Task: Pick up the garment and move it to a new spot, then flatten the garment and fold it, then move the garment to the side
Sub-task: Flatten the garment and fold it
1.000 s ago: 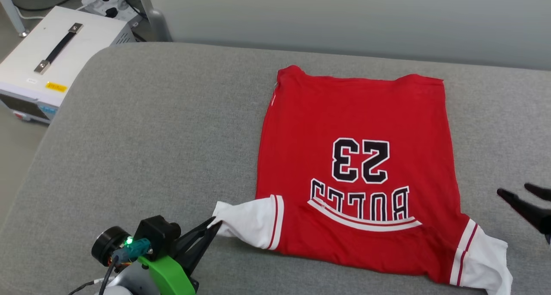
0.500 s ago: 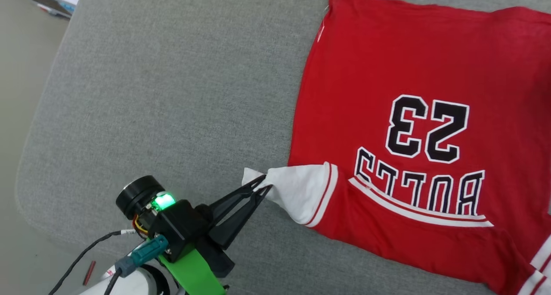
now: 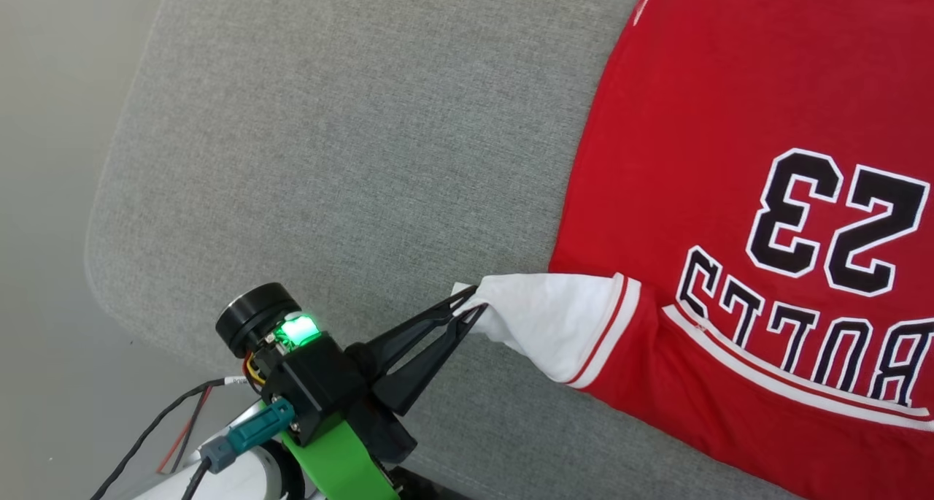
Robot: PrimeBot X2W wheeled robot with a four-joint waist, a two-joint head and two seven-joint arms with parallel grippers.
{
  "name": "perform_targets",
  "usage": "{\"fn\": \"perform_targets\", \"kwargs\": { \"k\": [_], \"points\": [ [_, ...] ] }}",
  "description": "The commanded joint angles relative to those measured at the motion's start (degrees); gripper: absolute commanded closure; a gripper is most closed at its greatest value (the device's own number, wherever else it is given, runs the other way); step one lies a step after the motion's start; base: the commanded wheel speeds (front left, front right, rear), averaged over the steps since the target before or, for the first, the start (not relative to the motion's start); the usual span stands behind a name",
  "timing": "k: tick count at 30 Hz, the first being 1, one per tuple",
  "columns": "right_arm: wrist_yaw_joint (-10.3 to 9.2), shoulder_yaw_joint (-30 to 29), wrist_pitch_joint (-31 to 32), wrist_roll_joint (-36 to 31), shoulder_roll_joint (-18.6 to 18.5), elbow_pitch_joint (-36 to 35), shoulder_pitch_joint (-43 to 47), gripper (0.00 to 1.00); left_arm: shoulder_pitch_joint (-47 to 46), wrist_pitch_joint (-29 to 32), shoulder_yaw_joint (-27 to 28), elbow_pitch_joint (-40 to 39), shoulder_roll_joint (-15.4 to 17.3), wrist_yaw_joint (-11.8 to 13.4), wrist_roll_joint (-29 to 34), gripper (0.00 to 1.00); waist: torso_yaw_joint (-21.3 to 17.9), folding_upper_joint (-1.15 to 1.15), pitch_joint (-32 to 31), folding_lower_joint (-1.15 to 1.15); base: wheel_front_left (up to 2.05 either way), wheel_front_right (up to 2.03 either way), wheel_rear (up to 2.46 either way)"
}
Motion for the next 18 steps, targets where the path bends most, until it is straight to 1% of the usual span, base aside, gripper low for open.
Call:
{"fn": "perform_targets", "kwargs": {
  "k": [1, 5, 6, 7, 8, 18],
  "points": [
    [-0.04, 0.39, 0.63, -0.5, -0.08, 1.15, 0.63, 0.0, -1.23, -0.49, -0.07, 0.1, -0.49, -0.28, 0.42, 1.0, 1.38, 0.0, 1.29, -0.01, 0.0, 0.0, 0.0],
    [-0.04, 0.95, 1.22, -0.23, -0.2, 2.19, 2.33, 0.0, -1.45, -0.96, -0.19, 0.54, -0.88, -0.53, 0.36, 1.0, 1.77, 0.0, 1.43, -0.01, 0.0, 0.0, 0.0],
    [-0.04, 1.33, 1.51, -0.03, -0.34, 2.23, 2.81, 0.62, -1.46, -1.08, -0.21, 0.74, -0.9, -0.59, 0.32, 1.0, 1.8, 0.0, 1.38, -0.01, 0.0, 0.0, 0.0],
    [-0.04, 1.57, 1.62, 0.1, -0.44, 2.22, 3.16, 0.89, -1.47, -1.14, -0.23, 0.9, -0.91, -0.63, 0.29, 1.0, 1.79, 0.0, 1.32, -0.01, 0.0, 0.0, 0.0],
    [-0.04, 1.94, 1.68, 0.27, -0.62, 2.15, 3.6, 1.0, -1.49, -1.19, -0.26, 1.08, -0.92, -0.67, 0.26, 1.0, 1.77, 0.0, 1.22, -0.01, 0.0, 0.0, 0.0],
    [-0.04, 2.89, -0.39, 1.11, -2.08, 1.81, 7.24, 1.0, -1.43, -1.16, -0.32, 2.22, -0.59, -0.46, 0.01, 1.0, 0.23, 0.0, -1.82, -0.01, 0.0, 0.0, 0.0]
  ]
}}
